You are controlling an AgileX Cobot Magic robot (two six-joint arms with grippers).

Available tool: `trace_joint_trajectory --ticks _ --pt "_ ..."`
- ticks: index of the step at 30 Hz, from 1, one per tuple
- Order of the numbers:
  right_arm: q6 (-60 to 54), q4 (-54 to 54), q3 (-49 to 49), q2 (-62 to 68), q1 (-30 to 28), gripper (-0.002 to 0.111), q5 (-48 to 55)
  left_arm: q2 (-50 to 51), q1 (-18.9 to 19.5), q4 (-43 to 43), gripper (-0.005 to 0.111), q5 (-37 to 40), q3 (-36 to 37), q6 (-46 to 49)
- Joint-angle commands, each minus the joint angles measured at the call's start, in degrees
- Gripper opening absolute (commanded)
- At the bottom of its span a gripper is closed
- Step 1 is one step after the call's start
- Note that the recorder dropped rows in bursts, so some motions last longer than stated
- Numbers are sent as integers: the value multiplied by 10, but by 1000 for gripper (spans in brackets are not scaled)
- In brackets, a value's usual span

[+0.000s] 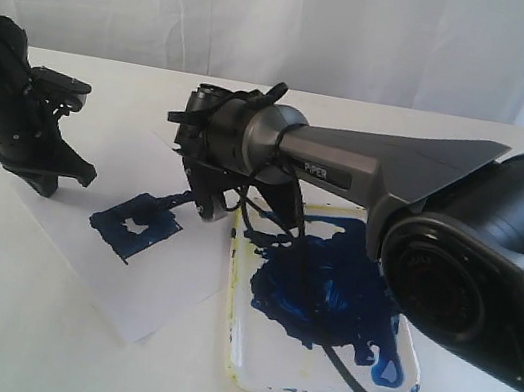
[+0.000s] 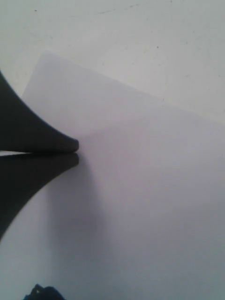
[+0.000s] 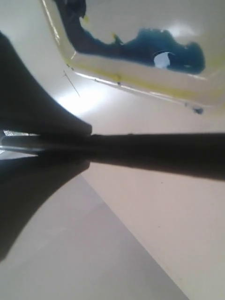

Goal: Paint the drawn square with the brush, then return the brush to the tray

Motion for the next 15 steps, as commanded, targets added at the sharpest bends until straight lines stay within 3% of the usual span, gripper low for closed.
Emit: trace_joint_trajectory --ticks 1,11,15 --pt "-69 10 1 -2 -2 0 32 9 2 9 0 22 4 0" --pt "-123 28 1 -3 -2 0 28 9 2 9 0 21 4 0" --pt "-55 22 1 -3 -2 0 1 9 2 9 0 21 4 0"
